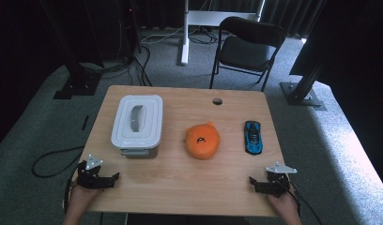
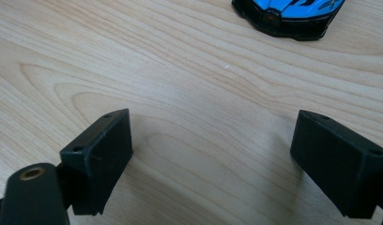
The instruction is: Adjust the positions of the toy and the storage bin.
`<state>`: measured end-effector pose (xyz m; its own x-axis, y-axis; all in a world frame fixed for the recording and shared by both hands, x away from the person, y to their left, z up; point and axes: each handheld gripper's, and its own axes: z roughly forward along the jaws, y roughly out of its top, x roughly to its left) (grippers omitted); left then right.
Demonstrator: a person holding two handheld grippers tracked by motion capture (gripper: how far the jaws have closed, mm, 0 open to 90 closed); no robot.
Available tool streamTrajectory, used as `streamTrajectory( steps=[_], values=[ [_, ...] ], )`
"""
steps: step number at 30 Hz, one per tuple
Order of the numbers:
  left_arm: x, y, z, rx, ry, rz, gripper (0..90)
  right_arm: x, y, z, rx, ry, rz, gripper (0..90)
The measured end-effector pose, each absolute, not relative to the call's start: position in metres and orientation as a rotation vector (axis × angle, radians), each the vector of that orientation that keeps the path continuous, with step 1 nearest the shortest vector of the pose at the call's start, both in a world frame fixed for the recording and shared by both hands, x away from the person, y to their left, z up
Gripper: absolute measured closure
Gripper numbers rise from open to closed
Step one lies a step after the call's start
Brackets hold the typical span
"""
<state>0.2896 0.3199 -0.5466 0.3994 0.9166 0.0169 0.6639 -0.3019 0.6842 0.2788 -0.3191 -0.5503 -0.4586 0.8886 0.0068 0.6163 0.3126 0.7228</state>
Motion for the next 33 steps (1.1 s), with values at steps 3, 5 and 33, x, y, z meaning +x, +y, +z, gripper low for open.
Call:
streamTrajectory(
  steps=[3,5,33],
  values=[
    [0.29,0.32,-0.547,2.067,1.343,0.552,0.2,0.279,-0.32,-0.55,1.334,2.197,0.944,12.1],
    [0.29,0.32,-0.547,2.065,1.343,0.552,0.3,0.279,-0.32,-0.55,1.326,2.207,0.943,11.7],
    [0.291,0.321,-0.547,2.072,1.328,0.544,0.2,0.287,-0.306,-0.536,1.406,2.169,0.906,13.0]
  ],
)
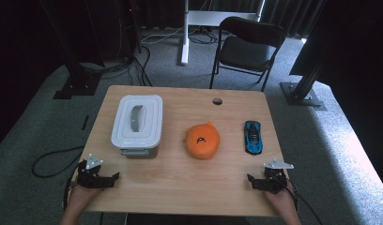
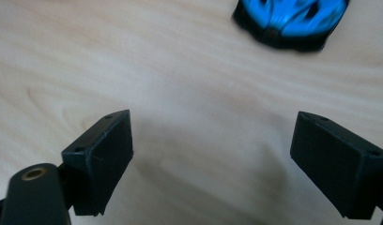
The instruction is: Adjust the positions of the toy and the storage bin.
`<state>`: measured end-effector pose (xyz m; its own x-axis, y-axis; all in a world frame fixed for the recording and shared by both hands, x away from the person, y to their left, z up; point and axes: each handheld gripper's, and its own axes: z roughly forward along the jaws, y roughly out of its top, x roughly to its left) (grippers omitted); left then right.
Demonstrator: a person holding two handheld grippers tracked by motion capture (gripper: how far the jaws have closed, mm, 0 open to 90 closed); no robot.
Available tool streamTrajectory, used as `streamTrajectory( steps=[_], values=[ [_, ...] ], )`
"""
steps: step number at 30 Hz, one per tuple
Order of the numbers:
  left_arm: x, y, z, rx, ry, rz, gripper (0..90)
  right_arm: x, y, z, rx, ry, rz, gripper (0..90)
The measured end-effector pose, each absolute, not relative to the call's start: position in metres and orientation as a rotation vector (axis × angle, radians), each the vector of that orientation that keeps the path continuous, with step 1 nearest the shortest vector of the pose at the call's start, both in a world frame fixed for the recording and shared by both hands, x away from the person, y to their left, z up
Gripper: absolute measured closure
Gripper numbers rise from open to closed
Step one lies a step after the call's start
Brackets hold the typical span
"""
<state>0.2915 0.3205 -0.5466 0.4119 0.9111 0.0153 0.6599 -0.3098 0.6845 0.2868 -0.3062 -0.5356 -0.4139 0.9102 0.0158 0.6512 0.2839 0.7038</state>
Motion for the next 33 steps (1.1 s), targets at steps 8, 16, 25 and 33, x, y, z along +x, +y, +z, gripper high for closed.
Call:
streamTrajectory(
  steps=[8,16,25,33],
  values=[
    [0.291,0.32,-0.547,2.071,1.329,0.544,0.2,0.307,-0.307,-0.523,1.447,2.091,0.901,13.6],
    [0.291,0.32,-0.547,2.071,1.329,0.544,0.3,0.32,-0.308,-0.518,1.469,2.065,0.903,13.6],
    [0.291,0.32,-0.547,2.071,1.329,0.544,0.3,0.335,-0.308,-0.513,1.5,2.028,0.903,13.6],
    [0.291,0.32,-0.547,2.071,1.329,0.544,0.3,0.354,-0.306,-0.509,1.539,1.992,0.907,13.5]
  ],
)
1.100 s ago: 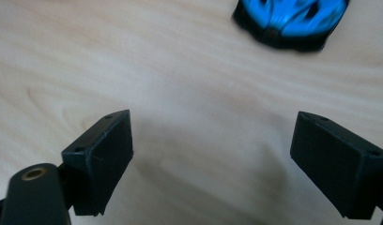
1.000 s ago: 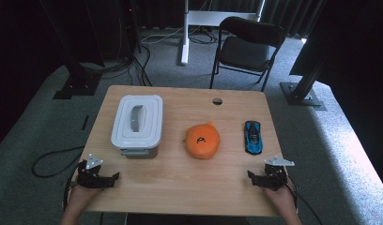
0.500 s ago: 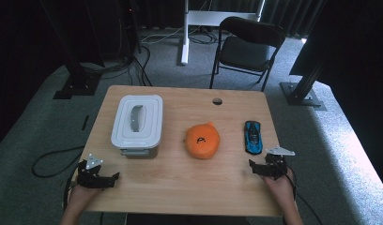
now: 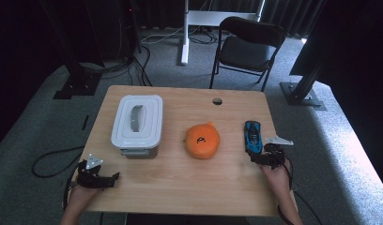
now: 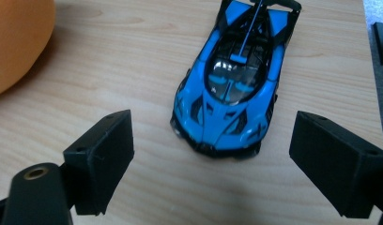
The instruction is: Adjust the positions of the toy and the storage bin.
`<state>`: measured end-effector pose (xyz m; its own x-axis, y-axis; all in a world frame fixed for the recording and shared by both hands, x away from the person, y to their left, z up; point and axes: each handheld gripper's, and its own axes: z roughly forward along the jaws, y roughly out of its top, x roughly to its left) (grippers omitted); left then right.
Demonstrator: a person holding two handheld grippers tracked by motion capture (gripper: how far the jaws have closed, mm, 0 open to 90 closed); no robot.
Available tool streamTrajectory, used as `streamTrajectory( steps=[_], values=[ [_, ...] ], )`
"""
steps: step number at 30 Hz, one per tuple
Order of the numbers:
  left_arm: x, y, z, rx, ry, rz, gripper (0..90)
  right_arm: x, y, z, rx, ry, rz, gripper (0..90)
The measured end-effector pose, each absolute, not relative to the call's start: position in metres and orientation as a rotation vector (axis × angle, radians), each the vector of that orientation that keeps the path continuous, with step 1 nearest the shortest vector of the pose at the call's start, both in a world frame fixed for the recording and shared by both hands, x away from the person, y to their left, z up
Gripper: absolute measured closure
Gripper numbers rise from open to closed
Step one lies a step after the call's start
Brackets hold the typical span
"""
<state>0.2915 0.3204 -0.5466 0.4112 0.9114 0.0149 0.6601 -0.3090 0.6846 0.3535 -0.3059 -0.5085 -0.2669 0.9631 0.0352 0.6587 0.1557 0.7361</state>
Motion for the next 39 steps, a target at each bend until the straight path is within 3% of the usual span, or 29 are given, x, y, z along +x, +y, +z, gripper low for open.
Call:
streamTrajectory(
  steps=[39],
  values=[
    [0.291,0.32,-0.547,2.072,1.329,0.544,0.3,0.435,-0.29,-0.525,1.686,1.891,0.754,13.0]
  ],
)
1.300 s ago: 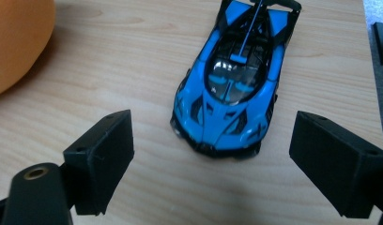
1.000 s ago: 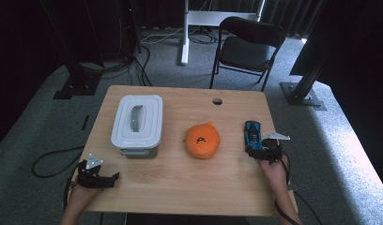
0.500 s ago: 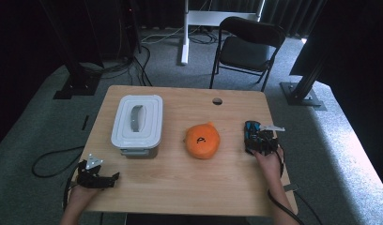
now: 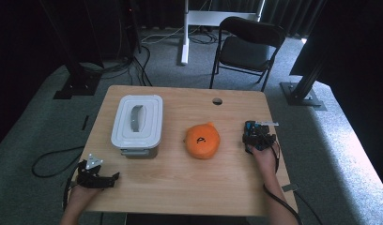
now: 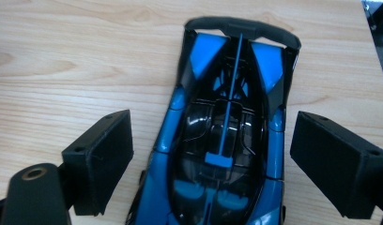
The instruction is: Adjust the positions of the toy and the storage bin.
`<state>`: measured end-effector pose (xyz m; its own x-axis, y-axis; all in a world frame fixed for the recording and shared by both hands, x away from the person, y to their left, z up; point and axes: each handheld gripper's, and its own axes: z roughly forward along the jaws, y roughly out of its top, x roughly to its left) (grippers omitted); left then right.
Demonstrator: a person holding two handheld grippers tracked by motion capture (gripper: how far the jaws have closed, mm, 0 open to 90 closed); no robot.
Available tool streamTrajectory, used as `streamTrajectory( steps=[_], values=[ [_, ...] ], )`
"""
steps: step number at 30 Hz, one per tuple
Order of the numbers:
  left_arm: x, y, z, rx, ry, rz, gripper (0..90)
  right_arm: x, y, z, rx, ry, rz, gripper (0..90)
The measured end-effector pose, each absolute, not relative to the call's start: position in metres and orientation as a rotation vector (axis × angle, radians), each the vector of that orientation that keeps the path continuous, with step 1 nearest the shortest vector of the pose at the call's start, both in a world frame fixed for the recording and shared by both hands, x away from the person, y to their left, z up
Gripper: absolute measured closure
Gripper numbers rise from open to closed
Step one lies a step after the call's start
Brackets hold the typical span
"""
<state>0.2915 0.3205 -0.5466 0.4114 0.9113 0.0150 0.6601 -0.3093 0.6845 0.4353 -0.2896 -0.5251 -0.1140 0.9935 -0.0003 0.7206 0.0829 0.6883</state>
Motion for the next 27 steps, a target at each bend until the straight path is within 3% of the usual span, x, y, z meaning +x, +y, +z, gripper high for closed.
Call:
streamTrajectory(
  steps=[22,27],
  values=[
    [0.291,0.32,-0.547,2.071,1.329,0.544,0.3,0.447,-0.288,-0.539,1.756,1.894,0.703,18.6],
    [0.291,0.32,-0.547,2.071,1.329,0.544,0.3,0.448,-0.288,-0.537,1.757,1.895,0.703,23.5]
  ],
)
